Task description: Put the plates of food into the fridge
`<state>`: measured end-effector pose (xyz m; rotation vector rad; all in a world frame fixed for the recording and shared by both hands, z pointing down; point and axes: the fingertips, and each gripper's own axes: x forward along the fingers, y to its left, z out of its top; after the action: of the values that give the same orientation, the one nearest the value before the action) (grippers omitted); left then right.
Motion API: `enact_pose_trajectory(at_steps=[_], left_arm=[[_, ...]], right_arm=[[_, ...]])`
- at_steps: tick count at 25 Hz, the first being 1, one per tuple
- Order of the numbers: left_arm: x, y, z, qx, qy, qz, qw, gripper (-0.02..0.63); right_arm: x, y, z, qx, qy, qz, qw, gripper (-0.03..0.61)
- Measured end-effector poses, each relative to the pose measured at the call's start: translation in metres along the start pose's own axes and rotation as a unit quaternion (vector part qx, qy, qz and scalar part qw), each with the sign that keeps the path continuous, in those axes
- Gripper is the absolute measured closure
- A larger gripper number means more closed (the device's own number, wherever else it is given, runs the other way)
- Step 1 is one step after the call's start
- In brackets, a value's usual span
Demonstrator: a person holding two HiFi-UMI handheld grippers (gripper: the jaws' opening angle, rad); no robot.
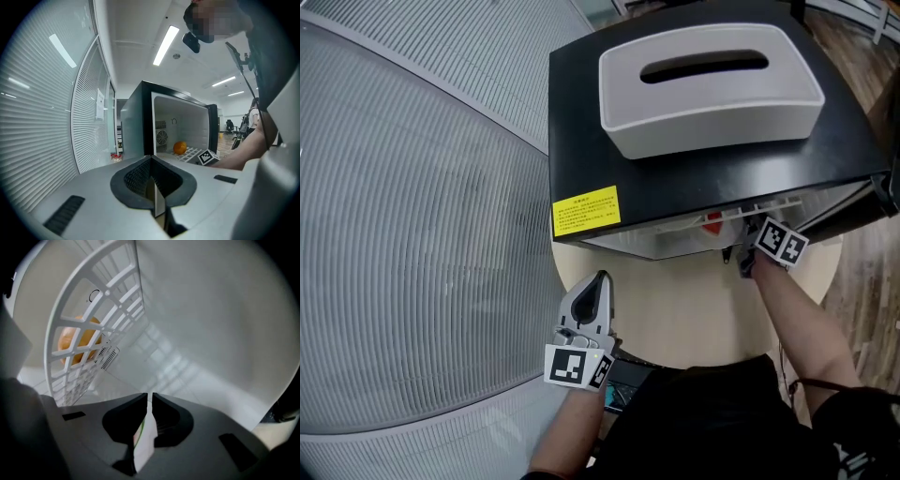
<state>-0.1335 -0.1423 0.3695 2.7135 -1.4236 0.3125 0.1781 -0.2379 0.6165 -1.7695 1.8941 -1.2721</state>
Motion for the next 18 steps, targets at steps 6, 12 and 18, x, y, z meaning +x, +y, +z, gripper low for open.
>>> enact_pose_trajectory(at_steps=[6, 12, 18], left_arm=[[-0.005, -0.003, 0.008, 0.005, -0.011, -0.013, 0.9998, 0.607], [-0.003, -0.017, 0.015, 0.003, -0.029, -0.039, 0.9988, 0.607], [-0.005, -0.027, 0.032, 0.003, -0.055, -0.057, 0.9969, 0.607]], right_arm=[[-0.018, 0.005, 0.0, -0.003, -0.013, -0.002, 1.0, 0.561], [-0.04, 0.02, -0.002, -0.057, -0.013, 0.002, 0.998, 0.561], [-0.068, 0.036, 0.004, -0.119, -0.023, 0.002, 0.993, 0.561]])
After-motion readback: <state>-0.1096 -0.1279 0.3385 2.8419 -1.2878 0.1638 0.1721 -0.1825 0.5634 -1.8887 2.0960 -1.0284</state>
